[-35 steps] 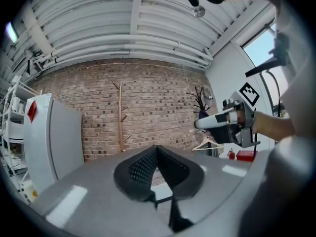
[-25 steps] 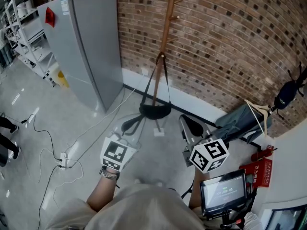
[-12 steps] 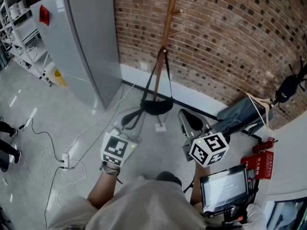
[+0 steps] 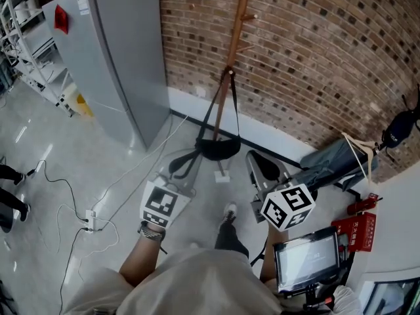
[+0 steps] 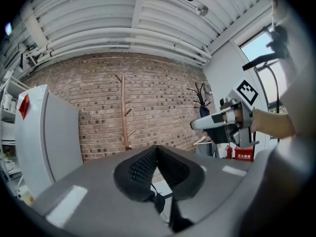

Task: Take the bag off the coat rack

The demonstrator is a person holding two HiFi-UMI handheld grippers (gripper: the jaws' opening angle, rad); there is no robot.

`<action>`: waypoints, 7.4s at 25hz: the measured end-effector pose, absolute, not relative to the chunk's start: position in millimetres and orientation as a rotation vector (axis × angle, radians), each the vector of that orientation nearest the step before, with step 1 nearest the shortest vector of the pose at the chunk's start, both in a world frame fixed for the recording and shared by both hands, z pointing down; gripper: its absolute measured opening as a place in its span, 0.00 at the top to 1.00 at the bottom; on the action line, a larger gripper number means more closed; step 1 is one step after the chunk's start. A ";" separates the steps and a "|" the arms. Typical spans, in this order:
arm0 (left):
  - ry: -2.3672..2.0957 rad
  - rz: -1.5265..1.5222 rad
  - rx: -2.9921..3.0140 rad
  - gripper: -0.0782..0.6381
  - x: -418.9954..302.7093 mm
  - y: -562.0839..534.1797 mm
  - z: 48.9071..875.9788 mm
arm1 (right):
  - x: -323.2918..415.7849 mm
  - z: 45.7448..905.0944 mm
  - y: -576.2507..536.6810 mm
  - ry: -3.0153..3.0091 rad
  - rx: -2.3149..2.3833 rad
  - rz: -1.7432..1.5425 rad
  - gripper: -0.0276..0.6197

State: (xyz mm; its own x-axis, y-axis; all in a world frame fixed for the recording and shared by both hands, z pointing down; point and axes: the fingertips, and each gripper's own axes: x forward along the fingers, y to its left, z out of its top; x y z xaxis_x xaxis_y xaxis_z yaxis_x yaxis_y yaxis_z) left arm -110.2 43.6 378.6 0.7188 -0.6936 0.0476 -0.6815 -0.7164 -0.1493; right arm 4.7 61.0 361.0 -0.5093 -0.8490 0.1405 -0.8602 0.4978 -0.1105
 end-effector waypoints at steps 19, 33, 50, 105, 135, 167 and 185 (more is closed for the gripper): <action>1.209 -0.182 -2.752 0.89 -46.8 -87.3 385.9 | 77.0 371.2 -82.9 -2.680 1.495 0.277 0.95; 1.282 -0.173 -2.712 0.89 8.7 -190.4 381.8 | 128.6 370.3 -204.6 -2.701 1.373 0.283 0.95; 1.500 -0.277 -2.660 0.83 21.0 -246.4 412.9 | 137.9 412.8 -262.4 -2.684 1.167 0.302 0.90; 1.401 -0.711 -2.971 0.87 12.0 -377.9 617.2 | 57.1 582.8 -369.3 -2.443 1.255 0.526 0.84; 1.471 -0.669 -2.971 0.88 -10.0 -357.1 583.4 | 72.3 538.9 -341.7 -2.476 1.329 0.541 0.95; 1.385 -0.307 -2.992 0.89 -39.1 -298.9 444.8 | 93.6 412.7 -284.4 -2.609 1.426 0.404 0.95; 1.246 -0.108 -2.933 0.89 -40.7 -279.8 363.8 | 91.5 335.4 -263.6 -2.877 1.400 0.382 0.95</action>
